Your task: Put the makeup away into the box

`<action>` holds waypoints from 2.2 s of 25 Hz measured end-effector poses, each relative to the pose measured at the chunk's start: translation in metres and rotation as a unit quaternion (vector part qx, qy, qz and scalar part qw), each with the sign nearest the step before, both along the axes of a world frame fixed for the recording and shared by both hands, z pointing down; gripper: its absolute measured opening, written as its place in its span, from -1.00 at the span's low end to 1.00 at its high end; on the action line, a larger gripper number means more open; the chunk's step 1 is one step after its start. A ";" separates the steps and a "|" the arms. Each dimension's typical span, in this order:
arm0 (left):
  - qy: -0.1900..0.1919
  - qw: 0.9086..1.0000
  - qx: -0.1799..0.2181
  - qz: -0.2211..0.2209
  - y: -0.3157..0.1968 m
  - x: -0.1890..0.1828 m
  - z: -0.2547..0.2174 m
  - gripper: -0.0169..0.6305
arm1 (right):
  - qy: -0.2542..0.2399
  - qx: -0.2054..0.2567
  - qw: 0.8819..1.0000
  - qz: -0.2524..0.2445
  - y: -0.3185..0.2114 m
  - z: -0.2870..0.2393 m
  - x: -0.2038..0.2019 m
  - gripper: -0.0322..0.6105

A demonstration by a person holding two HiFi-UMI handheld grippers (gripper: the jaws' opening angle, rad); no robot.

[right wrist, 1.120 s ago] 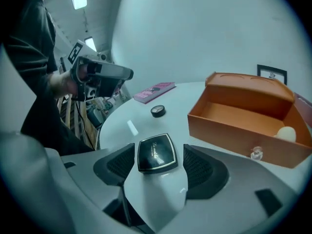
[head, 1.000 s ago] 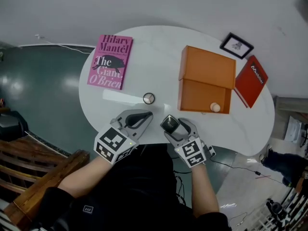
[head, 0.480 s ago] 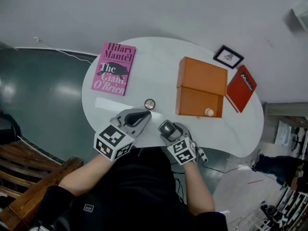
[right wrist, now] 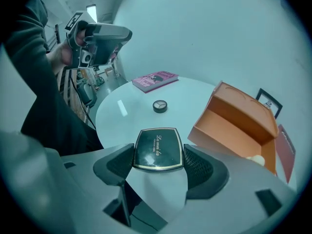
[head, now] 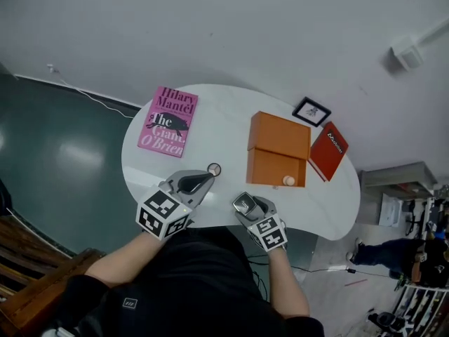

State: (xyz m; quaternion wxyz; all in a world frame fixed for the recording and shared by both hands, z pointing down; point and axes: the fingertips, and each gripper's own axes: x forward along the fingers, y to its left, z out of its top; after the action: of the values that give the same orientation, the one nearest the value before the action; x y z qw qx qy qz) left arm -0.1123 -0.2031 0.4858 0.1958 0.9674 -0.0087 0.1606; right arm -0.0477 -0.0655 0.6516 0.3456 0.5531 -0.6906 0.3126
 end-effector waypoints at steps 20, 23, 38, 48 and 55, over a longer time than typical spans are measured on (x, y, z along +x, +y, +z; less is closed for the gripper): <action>0.002 0.993 0.017 -0.118 0.009 0.077 -0.020 -0.91 | -0.013 0.123 0.991 -0.042 0.012 -0.095 0.126 -0.03; 0.009 0.990 0.040 -0.138 0.026 0.113 -0.038 -0.91 | -0.022 0.136 0.989 -0.057 0.026 -0.101 0.164 -0.03; -0.007 0.982 0.042 -0.182 0.065 0.174 -0.056 -0.91 | -0.064 0.142 0.974 -0.162 0.008 -0.101 0.193 -0.03; -0.017 0.978 0.026 -0.206 0.058 0.158 -0.037 -0.91 | -0.048 0.086 0.970 -0.223 -0.011 -0.062 0.167 -0.03; -0.029 0.975 0.008 -0.219 0.063 0.142 -0.026 -0.91 | -0.042 0.041 0.968 -0.242 -0.015 -0.035 0.154 -0.03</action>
State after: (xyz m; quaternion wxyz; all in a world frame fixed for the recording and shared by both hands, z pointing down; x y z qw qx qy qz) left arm 0.0294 -0.1397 0.4602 0.2182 0.9384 -0.2269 0.1423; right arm 0.1061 -0.0806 0.6164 0.3586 0.3693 -0.8303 0.2137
